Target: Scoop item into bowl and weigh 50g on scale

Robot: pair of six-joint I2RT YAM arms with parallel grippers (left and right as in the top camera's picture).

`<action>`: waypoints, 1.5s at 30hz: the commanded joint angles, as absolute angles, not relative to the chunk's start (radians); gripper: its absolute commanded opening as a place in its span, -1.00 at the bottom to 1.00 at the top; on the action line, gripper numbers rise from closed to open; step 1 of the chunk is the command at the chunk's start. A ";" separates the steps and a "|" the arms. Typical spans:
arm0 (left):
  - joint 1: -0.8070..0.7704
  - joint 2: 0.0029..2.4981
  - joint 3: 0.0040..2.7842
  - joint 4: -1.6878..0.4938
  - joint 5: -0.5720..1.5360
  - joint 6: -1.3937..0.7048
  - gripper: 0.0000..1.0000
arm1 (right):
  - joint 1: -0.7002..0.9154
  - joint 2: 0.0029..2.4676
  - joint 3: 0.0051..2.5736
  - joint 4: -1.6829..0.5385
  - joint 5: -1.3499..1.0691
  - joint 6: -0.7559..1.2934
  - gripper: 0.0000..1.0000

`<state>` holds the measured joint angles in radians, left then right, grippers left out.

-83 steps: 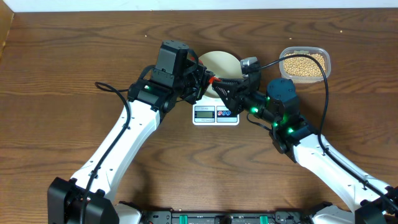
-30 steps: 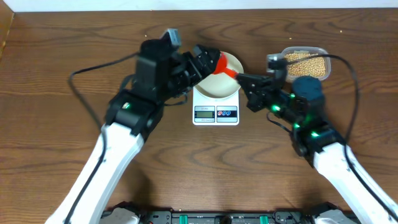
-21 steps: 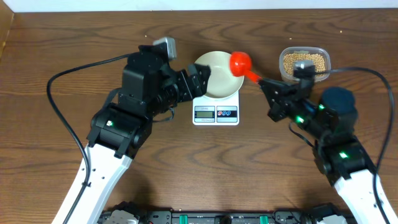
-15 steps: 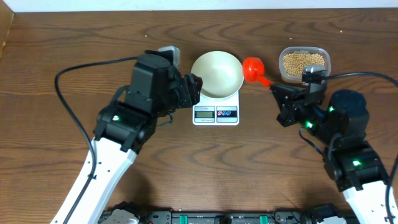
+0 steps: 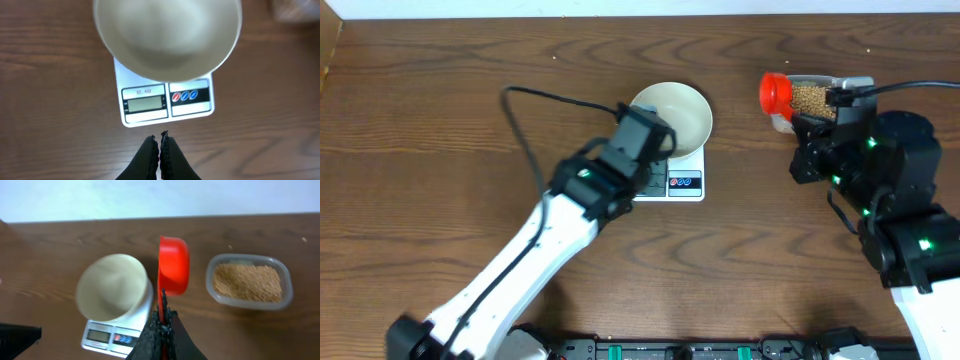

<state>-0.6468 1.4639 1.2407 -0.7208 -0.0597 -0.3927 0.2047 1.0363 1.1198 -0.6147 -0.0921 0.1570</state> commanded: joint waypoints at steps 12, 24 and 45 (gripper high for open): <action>-0.692 1.623 1.249 -0.709 -0.038 -0.244 -0.86 | 0.196 1.047 1.135 -0.691 -0.013 0.096 -0.98; -0.692 1.669 1.225 -0.673 -0.036 -0.236 -0.86 | 0.196 1.065 1.135 -0.692 0.019 0.061 -0.98; -0.758 1.834 1.219 -0.535 -0.156 -0.120 -0.85 | 0.196 1.068 1.135 -0.664 0.055 0.043 -0.98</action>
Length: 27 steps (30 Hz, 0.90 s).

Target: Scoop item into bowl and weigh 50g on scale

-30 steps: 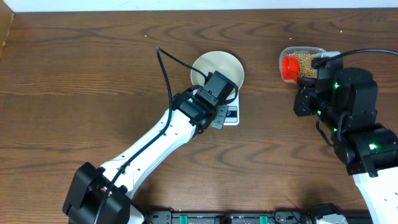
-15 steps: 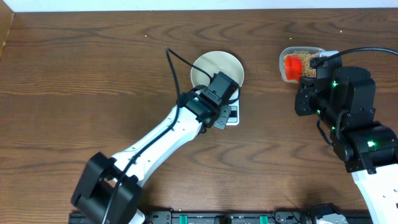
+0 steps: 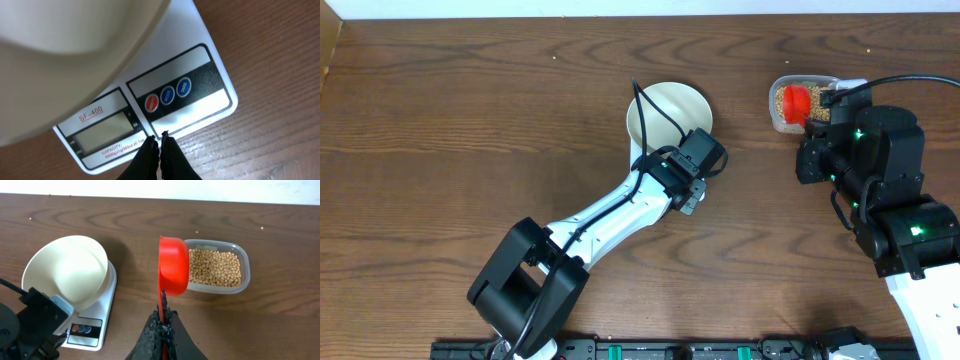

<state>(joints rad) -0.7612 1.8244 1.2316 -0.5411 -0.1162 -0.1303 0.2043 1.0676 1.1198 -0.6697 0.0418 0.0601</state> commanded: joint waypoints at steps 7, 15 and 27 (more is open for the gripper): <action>-0.758 1.867 1.218 -0.496 -0.177 -0.120 -0.86 | 0.196 1.068 1.135 -0.658 0.054 0.043 -0.98; -0.756 1.877 1.200 -0.444 -0.178 -0.120 -0.86 | 0.196 1.068 1.135 -0.657 0.054 0.043 -0.98; -0.756 1.911 1.193 -0.416 -0.183 -0.086 -0.86 | 0.196 1.068 1.135 -0.654 0.054 0.043 -0.98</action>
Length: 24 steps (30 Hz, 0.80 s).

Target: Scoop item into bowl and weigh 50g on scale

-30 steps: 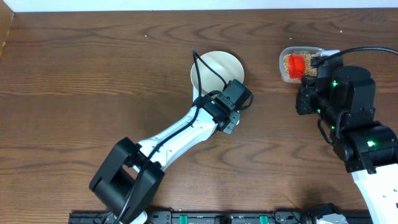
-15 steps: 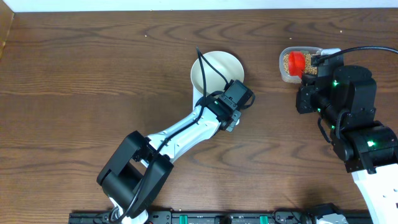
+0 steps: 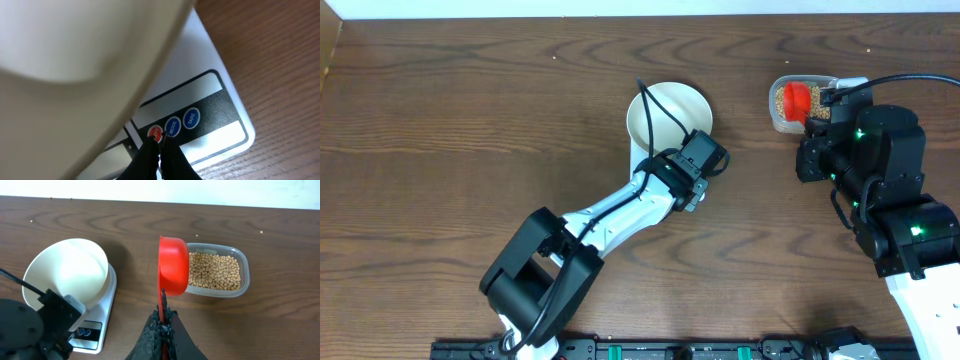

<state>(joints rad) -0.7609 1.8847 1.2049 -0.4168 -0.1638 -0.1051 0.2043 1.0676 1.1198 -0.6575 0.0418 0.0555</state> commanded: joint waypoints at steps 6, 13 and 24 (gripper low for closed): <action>-0.756 1.922 1.193 -0.416 -0.235 -0.086 -0.86 | 0.196 1.068 1.135 -0.654 0.054 0.043 -0.98; -0.756 1.934 1.193 -0.397 -0.237 -0.086 -0.86 | 0.196 1.068 1.135 -0.654 0.054 0.043 -0.98; -0.756 1.951 1.193 -0.395 -0.237 -0.086 -0.86 | 0.196 1.068 1.135 -0.654 0.054 0.043 -0.98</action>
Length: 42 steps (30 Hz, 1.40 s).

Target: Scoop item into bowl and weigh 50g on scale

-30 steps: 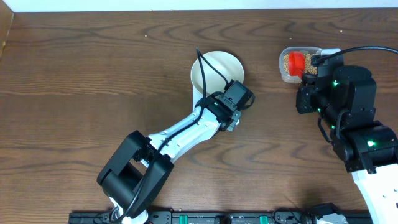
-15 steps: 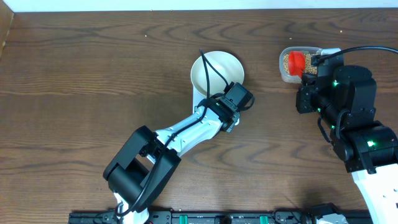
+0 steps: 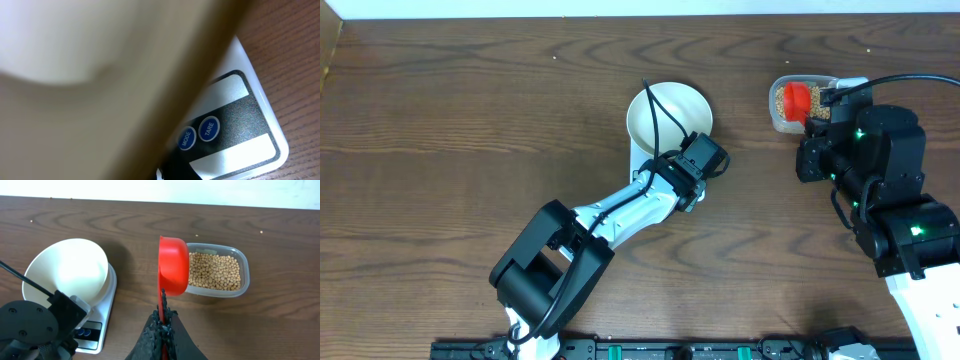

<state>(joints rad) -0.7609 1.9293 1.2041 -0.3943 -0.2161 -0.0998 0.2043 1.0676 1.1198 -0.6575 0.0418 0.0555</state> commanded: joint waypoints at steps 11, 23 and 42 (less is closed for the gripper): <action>-0.756 2.011 1.193 -0.406 -0.237 -0.086 -0.86 | 0.196 1.068 1.135 -0.654 0.054 0.043 -0.98; -0.756 1.945 1.193 -0.431 -0.237 -0.086 -0.86 | 0.196 1.068 1.135 -0.654 0.054 0.043 -0.98; -0.757 1.287 1.193 -0.670 -0.131 0.030 -0.85 | 0.197 1.068 1.135 -0.685 0.053 0.020 -0.98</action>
<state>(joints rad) -0.7628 1.3449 1.1881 -0.6327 -0.1516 -0.0261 0.2047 1.0676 1.1198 -0.6762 0.0422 0.0395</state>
